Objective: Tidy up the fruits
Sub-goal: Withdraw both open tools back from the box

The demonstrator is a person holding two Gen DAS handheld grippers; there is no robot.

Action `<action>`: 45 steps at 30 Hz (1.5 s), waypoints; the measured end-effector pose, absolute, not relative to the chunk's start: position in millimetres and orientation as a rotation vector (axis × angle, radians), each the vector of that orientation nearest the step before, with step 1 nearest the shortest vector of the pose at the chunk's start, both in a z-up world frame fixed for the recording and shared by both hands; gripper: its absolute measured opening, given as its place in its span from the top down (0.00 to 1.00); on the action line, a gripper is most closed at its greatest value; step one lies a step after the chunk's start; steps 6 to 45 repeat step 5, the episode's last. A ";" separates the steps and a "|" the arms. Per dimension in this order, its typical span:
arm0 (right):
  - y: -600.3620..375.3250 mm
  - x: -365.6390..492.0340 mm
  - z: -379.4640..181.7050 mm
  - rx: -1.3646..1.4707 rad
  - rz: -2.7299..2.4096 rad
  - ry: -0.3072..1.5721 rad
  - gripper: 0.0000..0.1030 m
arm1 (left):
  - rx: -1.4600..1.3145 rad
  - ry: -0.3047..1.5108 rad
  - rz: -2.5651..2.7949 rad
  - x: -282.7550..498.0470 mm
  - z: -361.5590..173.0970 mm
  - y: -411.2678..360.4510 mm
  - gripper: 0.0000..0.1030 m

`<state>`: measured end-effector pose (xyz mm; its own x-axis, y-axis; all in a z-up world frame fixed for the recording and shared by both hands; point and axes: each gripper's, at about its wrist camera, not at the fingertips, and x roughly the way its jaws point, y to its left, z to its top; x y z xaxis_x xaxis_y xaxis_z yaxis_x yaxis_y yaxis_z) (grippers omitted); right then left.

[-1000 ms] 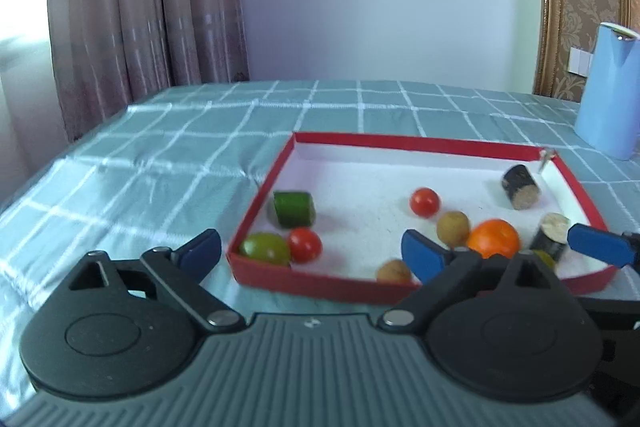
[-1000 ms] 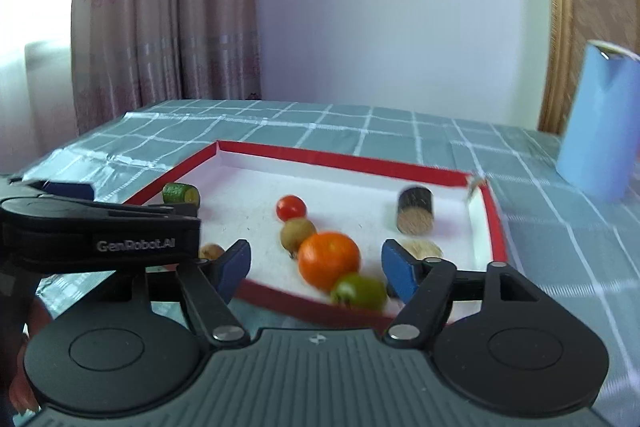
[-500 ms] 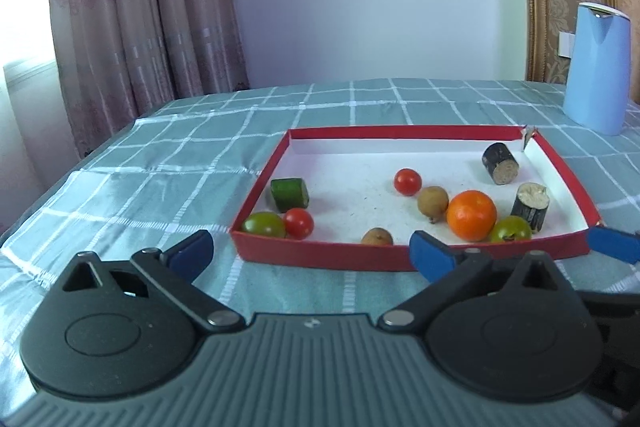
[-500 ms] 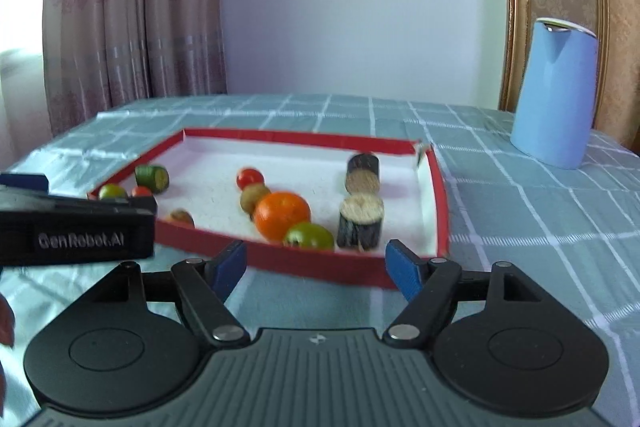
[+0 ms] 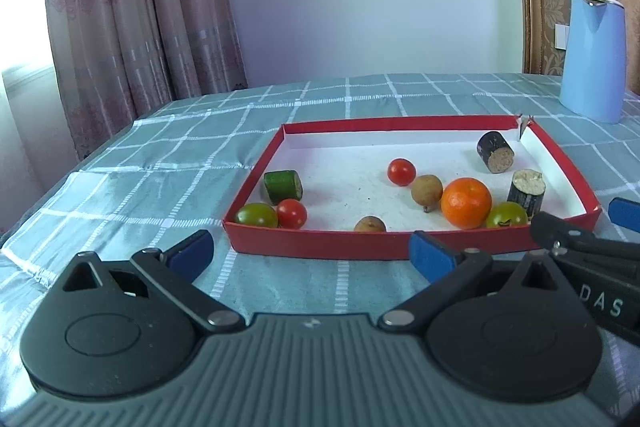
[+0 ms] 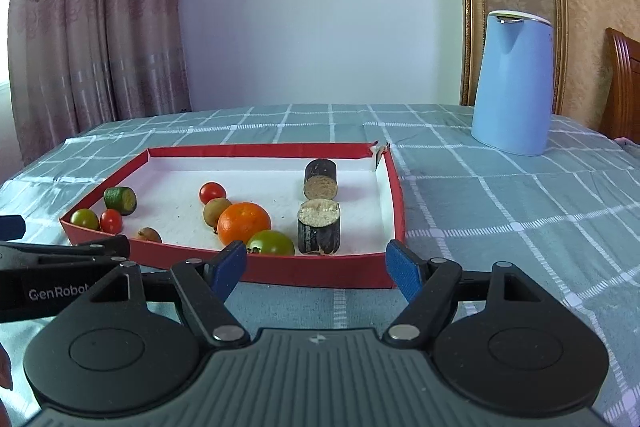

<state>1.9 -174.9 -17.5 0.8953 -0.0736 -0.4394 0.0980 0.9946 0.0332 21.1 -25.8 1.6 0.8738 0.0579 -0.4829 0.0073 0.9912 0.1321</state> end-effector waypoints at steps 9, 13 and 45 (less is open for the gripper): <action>-175.3 1.8 -17.5 0.065 -0.102 0.447 0.26 | 0.134 0.482 0.031 15.8 0.8 -27.8 0.03; -175.3 1.8 -17.5 0.065 -0.102 0.447 0.26 | 0.134 0.482 0.031 15.8 0.8 -27.8 0.03; -175.3 1.8 -17.5 0.065 -0.102 0.447 0.26 | 0.134 0.482 0.031 15.8 0.8 -27.8 0.03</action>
